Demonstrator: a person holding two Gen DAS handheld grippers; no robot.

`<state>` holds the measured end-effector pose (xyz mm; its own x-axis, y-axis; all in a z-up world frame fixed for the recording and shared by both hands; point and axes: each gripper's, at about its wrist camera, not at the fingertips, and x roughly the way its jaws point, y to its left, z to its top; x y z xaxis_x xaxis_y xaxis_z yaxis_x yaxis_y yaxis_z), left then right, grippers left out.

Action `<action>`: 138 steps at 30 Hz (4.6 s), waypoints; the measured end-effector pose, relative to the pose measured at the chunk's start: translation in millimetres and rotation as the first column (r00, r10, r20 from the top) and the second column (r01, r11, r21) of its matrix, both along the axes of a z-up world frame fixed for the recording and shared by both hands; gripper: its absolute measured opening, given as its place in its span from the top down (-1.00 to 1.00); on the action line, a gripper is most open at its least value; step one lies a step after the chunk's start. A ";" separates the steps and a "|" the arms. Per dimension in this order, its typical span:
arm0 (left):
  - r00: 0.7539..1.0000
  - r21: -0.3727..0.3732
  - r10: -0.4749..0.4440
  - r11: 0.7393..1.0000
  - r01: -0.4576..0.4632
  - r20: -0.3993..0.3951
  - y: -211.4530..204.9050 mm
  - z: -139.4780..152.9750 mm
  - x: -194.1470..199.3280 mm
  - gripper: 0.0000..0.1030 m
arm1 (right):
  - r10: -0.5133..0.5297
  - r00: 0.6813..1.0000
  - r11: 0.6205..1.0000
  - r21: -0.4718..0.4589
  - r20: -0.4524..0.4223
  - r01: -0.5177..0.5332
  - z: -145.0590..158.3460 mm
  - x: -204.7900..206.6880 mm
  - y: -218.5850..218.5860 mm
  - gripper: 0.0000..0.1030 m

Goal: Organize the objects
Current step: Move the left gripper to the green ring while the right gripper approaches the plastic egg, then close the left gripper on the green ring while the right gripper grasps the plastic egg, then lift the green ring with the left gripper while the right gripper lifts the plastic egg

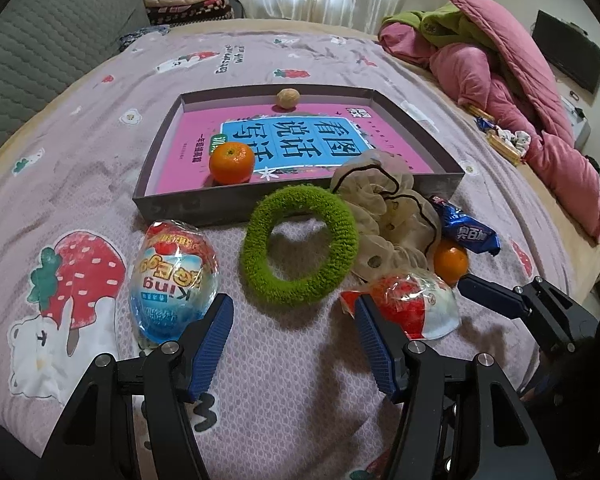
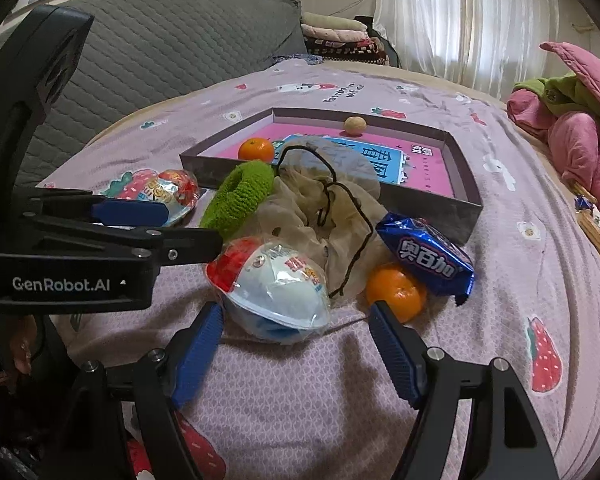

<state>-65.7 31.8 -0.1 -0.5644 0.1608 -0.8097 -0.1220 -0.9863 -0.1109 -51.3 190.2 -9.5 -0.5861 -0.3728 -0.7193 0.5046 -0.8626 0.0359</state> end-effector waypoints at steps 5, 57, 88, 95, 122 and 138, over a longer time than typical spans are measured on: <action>1.000 -0.002 0.003 1.000 -0.003 -0.002 -1.2 -2.7 -7.5 -0.25 | 0.025 1.000 1.000 0.006 -0.011 -0.025 -1.4 -0.6 -6.4 -0.45; 0.998 0.054 -0.056 0.997 0.056 0.000 1.2 -13.6 -16.0 0.53 | 0.012 0.999 0.999 -0.039 -0.047 -0.014 -2.9 -0.6 1.9 -0.21; 0.994 0.038 -0.107 0.993 0.109 -0.037 11.2 -7.9 -15.0 0.64 | -0.047 0.995 0.995 -0.088 -0.088 0.039 29.0 1.4 19.8 -0.22; 0.993 0.043 -0.116 0.992 0.116 -0.024 15.7 -14.6 -24.2 0.64 | -0.053 0.995 0.995 -0.088 -0.087 0.045 27.6 -1.3 20.9 -0.22; 0.990 0.123 -0.134 0.983 0.137 -0.035 6.9 -23.7 -52.9 0.76 | -0.079 0.992 0.990 -0.125 -0.097 0.066 24.2 -17.5 19.3 -0.21; 0.990 0.151 -0.104 0.982 0.117 -0.094 -5.3 0.0 -59.6 0.77 | -0.079 0.981 0.989 -0.136 -0.176 0.055 51.0 -36.6 11.2 -0.21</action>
<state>-125.3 26.5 -0.1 -0.6021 0.3462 -0.7195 -0.2449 -0.9378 -0.2462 -87.9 201.3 41.4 -0.7286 -0.4115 -0.5476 0.4542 -0.8886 0.0634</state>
